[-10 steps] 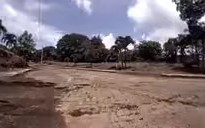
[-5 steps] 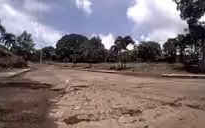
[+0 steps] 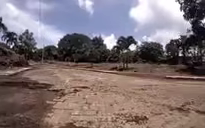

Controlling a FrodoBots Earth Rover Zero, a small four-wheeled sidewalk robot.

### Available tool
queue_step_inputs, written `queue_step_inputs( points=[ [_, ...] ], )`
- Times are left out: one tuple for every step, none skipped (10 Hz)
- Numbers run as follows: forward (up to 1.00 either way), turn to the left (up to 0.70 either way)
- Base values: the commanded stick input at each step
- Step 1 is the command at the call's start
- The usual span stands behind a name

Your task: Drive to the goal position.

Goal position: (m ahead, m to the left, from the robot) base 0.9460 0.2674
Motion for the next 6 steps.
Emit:
queue_step_inputs(
  points=[
    [0.3,0.0],
    [0.3,0.0],
    [0.3,0.0],
    [0.3,0.0],
    [0.3,0.0],
    [0.3,0.0]
  ],
)
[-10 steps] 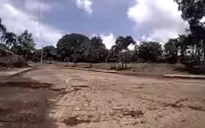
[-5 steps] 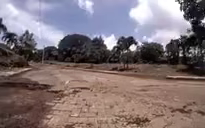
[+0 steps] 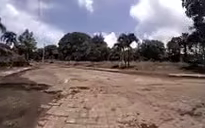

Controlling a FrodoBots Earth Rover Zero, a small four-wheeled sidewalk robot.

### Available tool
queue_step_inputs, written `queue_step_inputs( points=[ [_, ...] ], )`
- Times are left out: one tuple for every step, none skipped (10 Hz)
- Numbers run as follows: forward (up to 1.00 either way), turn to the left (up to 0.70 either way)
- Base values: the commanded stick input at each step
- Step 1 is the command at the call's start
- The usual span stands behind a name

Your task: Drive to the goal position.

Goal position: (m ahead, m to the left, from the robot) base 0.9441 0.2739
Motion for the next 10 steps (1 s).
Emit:
queue_step_inputs(
  points=[
    [0.3,0.0],
    [0.3,0.0],
    [0.3,0.0],
    [0.3,0.0],
    [0.3,0.0],
    [0.3,0.0],
    [0.3,0.0],
    [0.3,0.0],
    [0.3,0.23],
    [0.3,0.27]
  ],
)
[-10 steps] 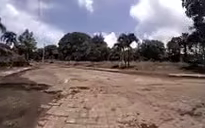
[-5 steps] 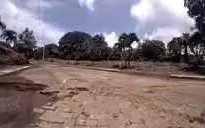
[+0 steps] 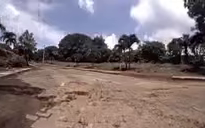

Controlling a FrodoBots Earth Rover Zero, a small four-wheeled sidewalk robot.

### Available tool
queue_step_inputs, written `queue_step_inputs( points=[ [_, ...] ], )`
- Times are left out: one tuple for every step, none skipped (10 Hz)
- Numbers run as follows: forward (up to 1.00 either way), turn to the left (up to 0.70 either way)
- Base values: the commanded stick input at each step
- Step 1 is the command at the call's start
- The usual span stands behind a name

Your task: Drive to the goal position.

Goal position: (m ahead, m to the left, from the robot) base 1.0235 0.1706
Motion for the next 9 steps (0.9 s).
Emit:
queue_step_inputs(
  points=[
    [0.3,0.27],
    [0.3,0.18],
    [0.3,0.01],
    [0.3,0.0],
    [0.3,0.0],
    [0.3,0.0],
    [0.3,0.18],
    [0.3,0.27],
    [0.3,0.27]
  ],
)
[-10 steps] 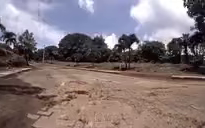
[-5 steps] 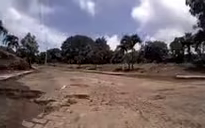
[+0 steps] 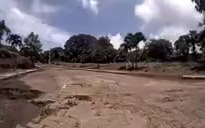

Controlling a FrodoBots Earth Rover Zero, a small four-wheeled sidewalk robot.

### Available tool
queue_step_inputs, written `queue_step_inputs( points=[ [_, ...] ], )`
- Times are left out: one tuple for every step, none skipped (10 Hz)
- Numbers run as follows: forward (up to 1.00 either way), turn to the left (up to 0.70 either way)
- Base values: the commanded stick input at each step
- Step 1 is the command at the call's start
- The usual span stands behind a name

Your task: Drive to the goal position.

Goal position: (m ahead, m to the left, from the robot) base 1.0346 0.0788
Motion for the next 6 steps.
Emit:
queue_step_inputs(
  points=[
    [0.3,0.27],
    [0.3,0.21],
    [0.3,0.0],
    [0.3,0.0],
    [0.3,0.0],
    [0.3,0.0]
  ],
)
